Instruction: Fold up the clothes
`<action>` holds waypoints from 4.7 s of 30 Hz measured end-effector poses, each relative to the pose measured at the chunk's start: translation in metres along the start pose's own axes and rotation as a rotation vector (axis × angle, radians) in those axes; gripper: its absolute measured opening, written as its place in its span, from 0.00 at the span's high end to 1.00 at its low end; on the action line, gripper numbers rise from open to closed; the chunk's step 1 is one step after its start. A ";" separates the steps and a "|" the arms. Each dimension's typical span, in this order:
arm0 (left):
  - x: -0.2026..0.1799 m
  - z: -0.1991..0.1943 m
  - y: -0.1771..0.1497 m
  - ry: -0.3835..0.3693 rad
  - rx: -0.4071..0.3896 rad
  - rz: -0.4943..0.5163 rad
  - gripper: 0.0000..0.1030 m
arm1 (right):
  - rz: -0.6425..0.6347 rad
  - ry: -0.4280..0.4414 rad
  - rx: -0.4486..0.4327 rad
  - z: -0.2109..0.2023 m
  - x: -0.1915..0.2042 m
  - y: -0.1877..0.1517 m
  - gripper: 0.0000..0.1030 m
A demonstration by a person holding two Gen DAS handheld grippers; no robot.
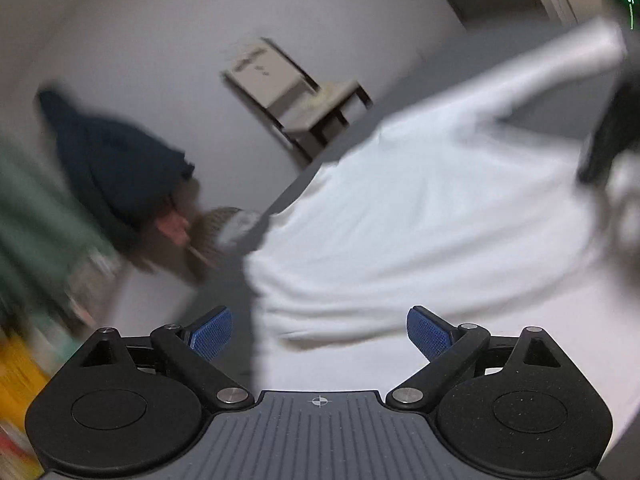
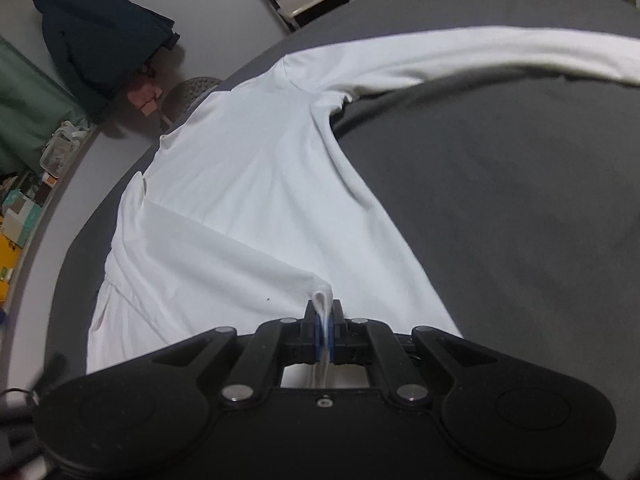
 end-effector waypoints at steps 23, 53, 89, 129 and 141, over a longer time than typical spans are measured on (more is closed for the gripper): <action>-0.006 0.160 -0.045 0.333 -0.087 0.333 0.08 | -0.079 -0.134 -0.002 0.011 0.000 0.004 0.95; 0.069 0.185 -0.056 0.243 -0.064 0.158 0.08 | 0.026 0.000 0.037 0.004 -0.011 0.011 0.95; 0.068 0.239 -0.045 0.117 0.151 -0.169 0.92 | 0.038 0.023 0.117 0.021 -0.014 0.007 0.94; 0.063 0.082 -0.051 0.032 0.079 -0.904 0.01 | -0.497 0.518 -0.012 0.067 0.172 0.117 0.56; 0.067 0.151 -0.076 0.017 -0.058 -1.017 0.01 | -0.487 0.381 0.119 0.223 0.286 0.184 0.60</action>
Point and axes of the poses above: each gripper's, at about its wrist camera, not at the fingertips, and z roughly the way its jaws point, x to its left, y to its top, the point moved 1 cm from there along z, roughly the way its jaws point, and after that the axes turned 5 degrees about -z, right-handed, at the moved point
